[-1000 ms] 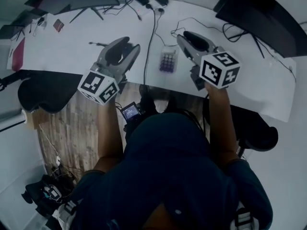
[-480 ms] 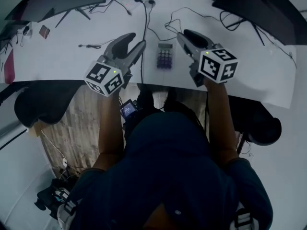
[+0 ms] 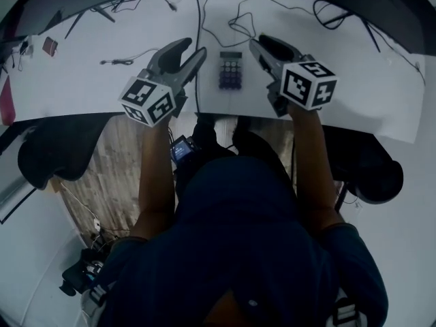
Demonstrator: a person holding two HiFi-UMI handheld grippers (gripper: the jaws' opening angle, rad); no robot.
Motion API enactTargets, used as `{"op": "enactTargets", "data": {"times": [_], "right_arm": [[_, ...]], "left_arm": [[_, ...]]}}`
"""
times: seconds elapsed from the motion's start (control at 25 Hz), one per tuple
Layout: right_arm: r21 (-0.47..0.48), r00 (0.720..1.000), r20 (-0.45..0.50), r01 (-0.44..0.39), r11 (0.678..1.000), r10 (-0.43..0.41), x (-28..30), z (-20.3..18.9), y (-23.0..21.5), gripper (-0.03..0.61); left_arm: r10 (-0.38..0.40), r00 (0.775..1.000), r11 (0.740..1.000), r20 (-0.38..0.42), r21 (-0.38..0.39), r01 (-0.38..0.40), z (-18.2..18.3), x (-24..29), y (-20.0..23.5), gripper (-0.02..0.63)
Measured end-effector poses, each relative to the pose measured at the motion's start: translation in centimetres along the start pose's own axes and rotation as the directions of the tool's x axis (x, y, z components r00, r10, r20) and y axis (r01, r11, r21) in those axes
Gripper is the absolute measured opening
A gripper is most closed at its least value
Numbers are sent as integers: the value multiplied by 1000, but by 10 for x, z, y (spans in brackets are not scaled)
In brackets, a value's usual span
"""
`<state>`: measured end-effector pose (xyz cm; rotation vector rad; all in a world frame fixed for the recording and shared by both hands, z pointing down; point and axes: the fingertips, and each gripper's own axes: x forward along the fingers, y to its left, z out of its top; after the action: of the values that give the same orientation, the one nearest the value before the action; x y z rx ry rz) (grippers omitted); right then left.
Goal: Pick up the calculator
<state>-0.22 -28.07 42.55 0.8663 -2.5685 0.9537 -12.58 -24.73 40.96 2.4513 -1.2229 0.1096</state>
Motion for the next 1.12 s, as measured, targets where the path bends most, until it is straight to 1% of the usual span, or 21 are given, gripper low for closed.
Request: {"op": "enactTargets", "data": {"times": [0.6,0.96,1.12], "right_arm": [[108,995,-96,43,993,-32,29,-60,-43,104],[198,986,-164,61,978,-28,42,-107,-65,115],[221,982,-189,66,973,-24,49,-123,-70,123]], "left_arm": [[-26,993,995,-115,-99,15,-65,34,20,183],[-49,978,987,-201,-162,16,-114,50,27,202],[-58,971,982,-233,-190,13,-135,54,29,205]]}}
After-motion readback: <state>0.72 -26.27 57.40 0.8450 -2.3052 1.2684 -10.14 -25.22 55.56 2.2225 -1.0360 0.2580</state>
